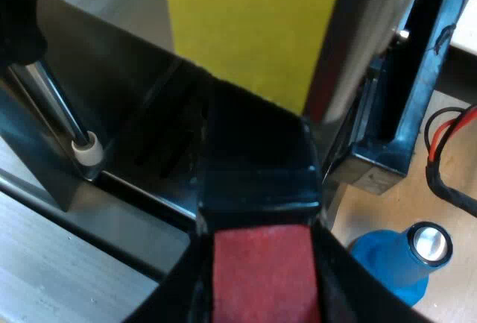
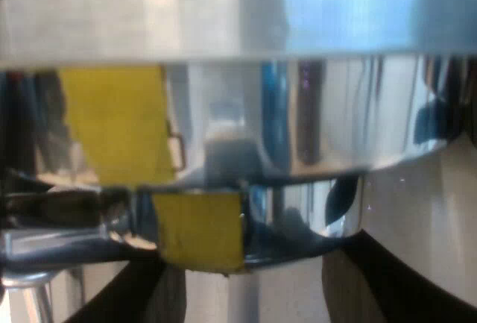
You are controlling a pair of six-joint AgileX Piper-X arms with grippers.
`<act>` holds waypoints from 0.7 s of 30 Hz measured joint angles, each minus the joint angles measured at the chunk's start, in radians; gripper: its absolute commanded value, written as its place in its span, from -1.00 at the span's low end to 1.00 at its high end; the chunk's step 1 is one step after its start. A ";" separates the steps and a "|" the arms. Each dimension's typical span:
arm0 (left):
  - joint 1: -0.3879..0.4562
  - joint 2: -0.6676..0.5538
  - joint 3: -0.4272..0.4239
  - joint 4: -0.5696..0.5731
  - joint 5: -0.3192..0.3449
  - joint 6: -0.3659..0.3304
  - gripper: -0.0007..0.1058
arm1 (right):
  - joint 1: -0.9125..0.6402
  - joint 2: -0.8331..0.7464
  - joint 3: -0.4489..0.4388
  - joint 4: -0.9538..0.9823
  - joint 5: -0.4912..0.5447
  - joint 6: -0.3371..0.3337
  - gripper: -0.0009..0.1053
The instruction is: Put the handle in the coffee machine
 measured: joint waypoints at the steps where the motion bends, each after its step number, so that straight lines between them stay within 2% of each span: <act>1: 0.000 0.000 0.000 0.000 0.000 0.000 -0.98 | 0.000 0.000 0.000 0.000 0.000 0.000 -0.16; 19: 0.000 0.000 0.000 0.000 0.000 0.000 -0.98 | 0.000 0.000 0.000 -0.005 -0.002 0.000 -0.16; 21: 0.000 0.000 0.000 0.000 0.000 0.000 -0.89 | 0.000 0.000 0.000 -0.005 -0.002 0.000 -0.16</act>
